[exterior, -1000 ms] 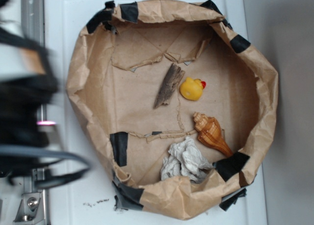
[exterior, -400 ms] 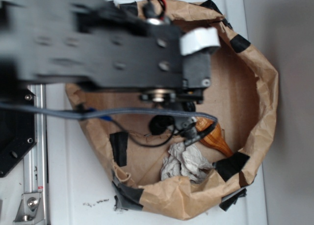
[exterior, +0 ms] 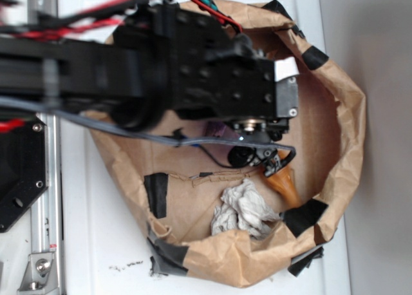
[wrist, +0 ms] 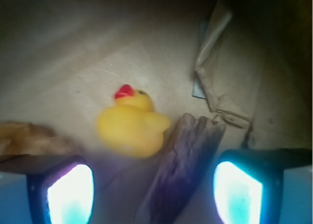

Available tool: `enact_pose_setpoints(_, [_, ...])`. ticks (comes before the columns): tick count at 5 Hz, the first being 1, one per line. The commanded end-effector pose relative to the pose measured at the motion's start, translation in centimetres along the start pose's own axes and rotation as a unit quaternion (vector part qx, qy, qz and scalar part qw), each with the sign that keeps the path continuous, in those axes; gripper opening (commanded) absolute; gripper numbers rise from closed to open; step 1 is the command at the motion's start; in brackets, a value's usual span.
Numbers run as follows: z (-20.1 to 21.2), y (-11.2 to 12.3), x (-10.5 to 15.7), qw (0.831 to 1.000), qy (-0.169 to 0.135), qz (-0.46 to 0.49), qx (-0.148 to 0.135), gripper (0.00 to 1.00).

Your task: Grab the wood chip.

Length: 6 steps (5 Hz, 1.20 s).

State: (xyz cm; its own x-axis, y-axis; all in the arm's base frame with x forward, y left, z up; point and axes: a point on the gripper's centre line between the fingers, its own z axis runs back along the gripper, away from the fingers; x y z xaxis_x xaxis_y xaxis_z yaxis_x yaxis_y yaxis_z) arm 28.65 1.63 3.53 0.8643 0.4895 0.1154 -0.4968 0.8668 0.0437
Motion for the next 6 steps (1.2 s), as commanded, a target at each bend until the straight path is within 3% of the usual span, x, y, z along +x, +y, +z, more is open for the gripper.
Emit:
enact_pose_setpoints(1, [-0.3, 0.1, -2.4, 0.999, -0.046, 0.001, 0.023, 1.0])
enact_pose_setpoints(4, [-1.1, 1.7, -2.9, 0.999, -0.027, -0.024, 0.002, 1.0])
enact_pose_setpoints(6, [-2.0, 1.8, -3.0, 0.999, -0.023, -0.044, 0.011, 1.0])
